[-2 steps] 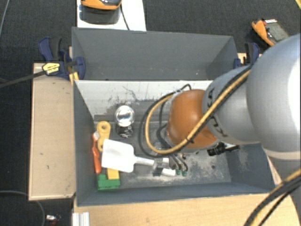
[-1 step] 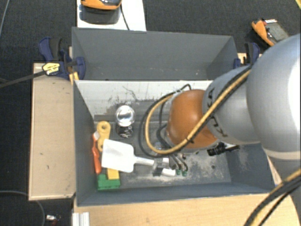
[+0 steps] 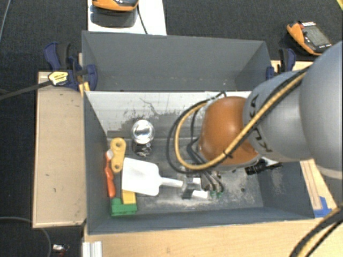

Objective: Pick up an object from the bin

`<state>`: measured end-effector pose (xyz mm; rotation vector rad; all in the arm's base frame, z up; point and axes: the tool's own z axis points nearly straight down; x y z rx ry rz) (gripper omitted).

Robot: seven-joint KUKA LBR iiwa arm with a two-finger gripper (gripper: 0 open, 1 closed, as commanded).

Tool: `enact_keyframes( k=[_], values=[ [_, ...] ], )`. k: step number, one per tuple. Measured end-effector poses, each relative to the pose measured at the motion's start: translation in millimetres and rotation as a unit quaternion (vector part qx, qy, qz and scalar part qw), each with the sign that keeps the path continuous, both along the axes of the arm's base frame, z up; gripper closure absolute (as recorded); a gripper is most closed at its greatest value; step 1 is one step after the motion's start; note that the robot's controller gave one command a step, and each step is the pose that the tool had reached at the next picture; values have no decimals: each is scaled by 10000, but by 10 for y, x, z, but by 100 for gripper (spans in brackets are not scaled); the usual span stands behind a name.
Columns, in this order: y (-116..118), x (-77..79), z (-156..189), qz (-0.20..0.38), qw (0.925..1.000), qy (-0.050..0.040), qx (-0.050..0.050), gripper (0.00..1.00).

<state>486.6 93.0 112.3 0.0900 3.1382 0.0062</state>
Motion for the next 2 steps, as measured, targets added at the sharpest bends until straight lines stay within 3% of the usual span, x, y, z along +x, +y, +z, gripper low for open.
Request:
enact_keyframes(
  k=[1, 2],
  values=[
    [-159, 49, 487, 75, 9999, -78, 1, 100],
    [-548, 182, 784, 265, 9996, -46, 0, 100]
  ],
)
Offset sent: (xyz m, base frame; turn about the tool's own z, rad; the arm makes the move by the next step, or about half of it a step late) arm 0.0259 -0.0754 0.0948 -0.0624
